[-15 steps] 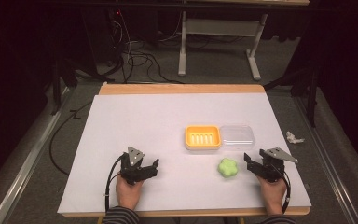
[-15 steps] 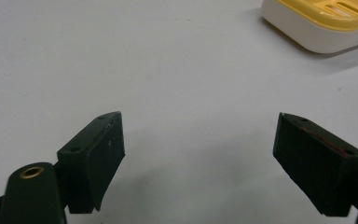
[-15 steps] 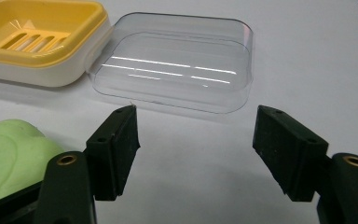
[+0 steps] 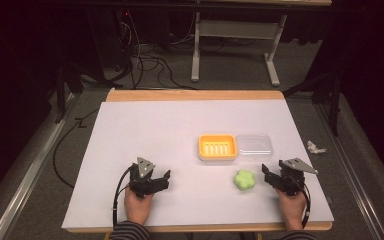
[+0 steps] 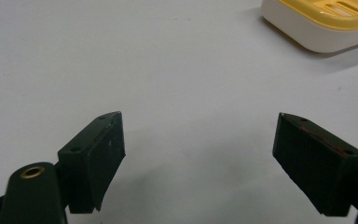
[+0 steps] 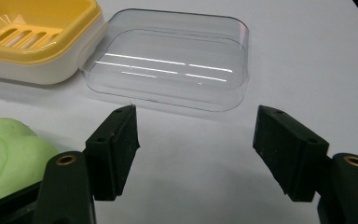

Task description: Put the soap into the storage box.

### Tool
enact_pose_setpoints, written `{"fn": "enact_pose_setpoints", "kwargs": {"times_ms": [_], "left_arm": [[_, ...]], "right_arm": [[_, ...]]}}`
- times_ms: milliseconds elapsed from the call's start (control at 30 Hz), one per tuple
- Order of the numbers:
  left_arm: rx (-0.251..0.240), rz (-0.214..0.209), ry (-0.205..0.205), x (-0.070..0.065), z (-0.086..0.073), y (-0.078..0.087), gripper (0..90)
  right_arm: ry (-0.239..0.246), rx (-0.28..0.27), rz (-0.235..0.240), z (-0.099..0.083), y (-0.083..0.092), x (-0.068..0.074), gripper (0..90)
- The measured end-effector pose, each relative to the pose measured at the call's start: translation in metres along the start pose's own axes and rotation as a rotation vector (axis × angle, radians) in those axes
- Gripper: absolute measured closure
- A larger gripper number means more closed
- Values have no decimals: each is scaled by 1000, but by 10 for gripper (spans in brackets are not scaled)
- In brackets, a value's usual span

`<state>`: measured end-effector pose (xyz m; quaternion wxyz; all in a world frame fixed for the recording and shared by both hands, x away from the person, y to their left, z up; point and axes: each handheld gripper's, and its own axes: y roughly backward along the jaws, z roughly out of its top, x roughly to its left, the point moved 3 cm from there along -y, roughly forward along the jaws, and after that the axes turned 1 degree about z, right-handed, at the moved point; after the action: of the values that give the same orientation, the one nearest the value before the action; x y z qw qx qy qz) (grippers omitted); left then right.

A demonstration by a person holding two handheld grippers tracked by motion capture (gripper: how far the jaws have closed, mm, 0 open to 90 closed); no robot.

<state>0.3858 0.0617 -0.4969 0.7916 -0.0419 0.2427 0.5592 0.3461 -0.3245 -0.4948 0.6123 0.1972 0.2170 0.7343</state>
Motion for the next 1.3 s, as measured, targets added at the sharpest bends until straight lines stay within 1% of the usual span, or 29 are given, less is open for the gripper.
{"fn": "enact_pose_setpoints", "kwargs": {"times_ms": [200, 433, 467, 533, 600, 633, 667, 767, 833, 867, 967, 1000, 1167, 1267, 1300], "left_arm": [[0, -2, -5, 0, 0, 1, 174], [2, -2, -8, 0, 0, 1, 173], [1, -3, -8, 0, 0, 1, 173], [0, -4, -7, -1, 0, 1, 173], [1, -3, -8, 0, 0, 1, 173], [2, -3, -9, 0, 0, 1, 173], [2, -3, -8, 0, 0, 0, 173], [5, -3, -9, 0, 0, 0, 174], [3, -2, -11, -1, 0, 0, 174], [3, -2, -11, -1, 0, 0, 174], [4, -2, -8, -1, 0, 0, 174], [4, -1, -9, -1, -1, 0, 174], [3, 0, -13, -1, -1, 0, 174], [5, 0, -14, -1, -1, 0, 173], [5, 0, -14, -1, -1, 0, 173]], "right_arm": [[14, 4, -11, 0, 0, 1, 310], [14, 6, -6, 0, -1, 1, 305], [17, 20, -4, 0, -2, 1, 303], [21, 29, -5, 0, -3, 2, 301], [45, 57, -12, 1, -5, 5, 299], [69, 56, -13, 1, -5, 6, 299], [73, 50, -12, 1, -5, 6, 299], [54, 37, -2, 1, -3, 5, 295], [51, 23, 1, 2, -1, 5, 290], [57, 17, 1, 2, -1, 5, 286], [51, 15, 12, 2, 1, 7, 275], [58, 11, 26, 2, 2, 9, 266], [53, -1, 47, 1, 8, 11, 255], [49, -2, 55, 1, 10, 12, 252], [52, -9, 55, 2, 13, 12, 249]]}}
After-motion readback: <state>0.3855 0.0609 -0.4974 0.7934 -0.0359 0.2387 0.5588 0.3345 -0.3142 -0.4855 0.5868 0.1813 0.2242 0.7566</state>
